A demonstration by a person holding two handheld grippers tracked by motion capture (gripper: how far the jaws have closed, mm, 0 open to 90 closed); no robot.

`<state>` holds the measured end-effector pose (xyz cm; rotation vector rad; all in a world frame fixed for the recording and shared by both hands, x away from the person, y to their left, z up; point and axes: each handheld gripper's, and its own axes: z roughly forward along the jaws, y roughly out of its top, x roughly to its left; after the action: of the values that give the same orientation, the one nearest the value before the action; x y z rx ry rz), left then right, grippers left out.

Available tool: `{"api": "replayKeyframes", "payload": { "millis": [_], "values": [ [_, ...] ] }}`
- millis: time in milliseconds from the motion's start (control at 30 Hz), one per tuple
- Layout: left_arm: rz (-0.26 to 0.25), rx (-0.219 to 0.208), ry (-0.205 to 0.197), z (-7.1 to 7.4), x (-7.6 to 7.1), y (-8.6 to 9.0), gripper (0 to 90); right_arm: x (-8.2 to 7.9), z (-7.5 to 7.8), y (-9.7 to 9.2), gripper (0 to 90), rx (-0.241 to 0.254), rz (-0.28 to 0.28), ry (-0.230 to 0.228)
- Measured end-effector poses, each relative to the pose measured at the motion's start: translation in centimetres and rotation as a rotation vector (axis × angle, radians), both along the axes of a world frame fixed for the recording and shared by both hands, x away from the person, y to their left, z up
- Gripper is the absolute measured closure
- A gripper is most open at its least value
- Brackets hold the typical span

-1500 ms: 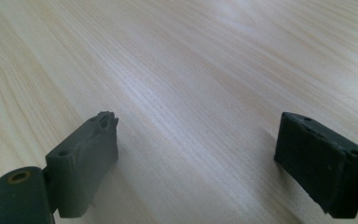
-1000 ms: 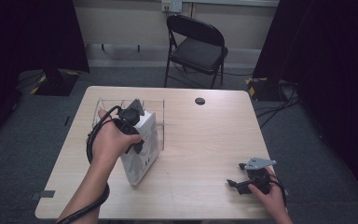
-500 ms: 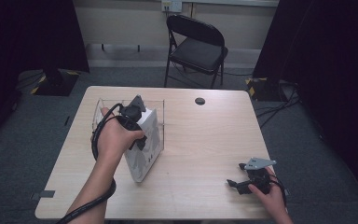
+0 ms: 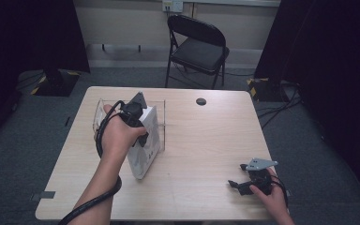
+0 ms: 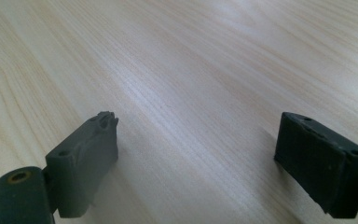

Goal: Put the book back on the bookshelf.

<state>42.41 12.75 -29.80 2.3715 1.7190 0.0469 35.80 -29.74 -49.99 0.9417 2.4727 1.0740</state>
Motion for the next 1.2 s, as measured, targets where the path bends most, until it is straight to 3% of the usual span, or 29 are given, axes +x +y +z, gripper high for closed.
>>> {"api": "replayKeyframes", "payload": {
  "millis": [400, 633, 1200],
  "values": [
    [0.01, -0.018, -0.003, 0.4, 0.7, -0.3, 53.0, 0.0, 0.0, 0.0, 11.9, 0.001, 0.0, 0.0],
    [0.02, -0.002, 0.001, 0.5, 1.2, -0.7, 53.0, 0.0, 0.0, 0.0, 11.9, 0.0, 0.002, 0.001],
    [0.044, -0.008, 0.017, 0.7, 2.5, -1.0, 53.0, 0.0, 0.0, 0.0, 11.9, -0.005, 0.006, 0.003]
  ]
}}
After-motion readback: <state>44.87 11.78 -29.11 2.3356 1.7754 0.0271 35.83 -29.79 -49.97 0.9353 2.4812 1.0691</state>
